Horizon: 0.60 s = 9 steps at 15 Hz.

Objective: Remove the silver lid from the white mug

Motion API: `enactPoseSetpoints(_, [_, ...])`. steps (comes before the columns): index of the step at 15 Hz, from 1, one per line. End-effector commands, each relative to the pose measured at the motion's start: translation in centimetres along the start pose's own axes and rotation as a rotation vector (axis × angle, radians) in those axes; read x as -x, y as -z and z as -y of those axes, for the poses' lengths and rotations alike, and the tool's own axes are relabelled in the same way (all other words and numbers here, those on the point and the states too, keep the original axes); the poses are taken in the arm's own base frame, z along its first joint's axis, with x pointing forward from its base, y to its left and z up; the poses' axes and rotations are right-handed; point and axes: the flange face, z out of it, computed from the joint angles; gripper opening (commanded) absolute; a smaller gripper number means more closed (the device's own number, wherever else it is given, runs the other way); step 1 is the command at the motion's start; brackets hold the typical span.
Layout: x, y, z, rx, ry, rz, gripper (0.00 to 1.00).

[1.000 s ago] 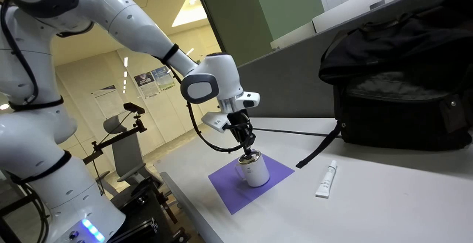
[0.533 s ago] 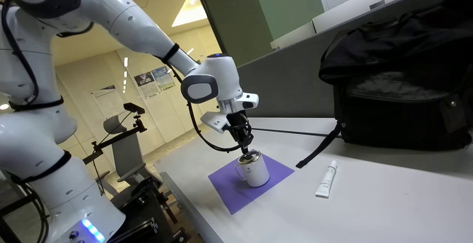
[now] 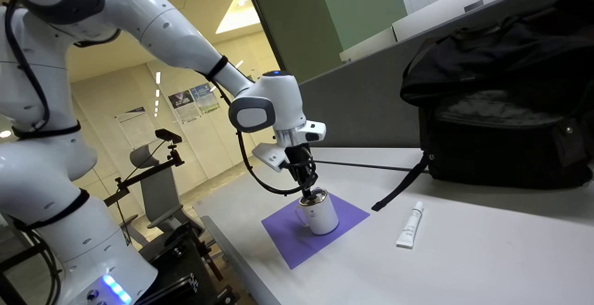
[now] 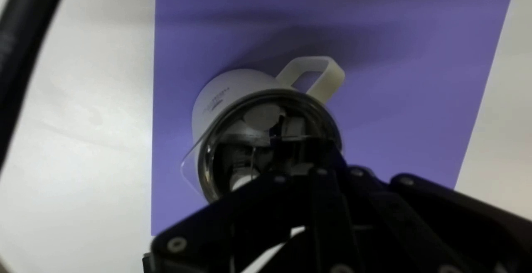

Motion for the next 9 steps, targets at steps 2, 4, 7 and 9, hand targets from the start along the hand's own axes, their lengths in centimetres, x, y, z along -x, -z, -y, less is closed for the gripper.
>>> enactPoseSetpoints(2, [-0.7, -0.6, -0.9, -0.032, -0.017, 0.002, 0.00])
enactPoseSetpoints(4, [-0.9, -0.4, -1.0, -0.029, -0.021, 0.006, 0.00])
enactPoseSetpoints(7, [-0.9, 0.1, -1.5, -0.011, -0.027, 0.010, 0.00])
enactPoseSetpoints(9, [-0.9, 0.2, -1.9, -0.009, -0.035, 0.011, 0.00])
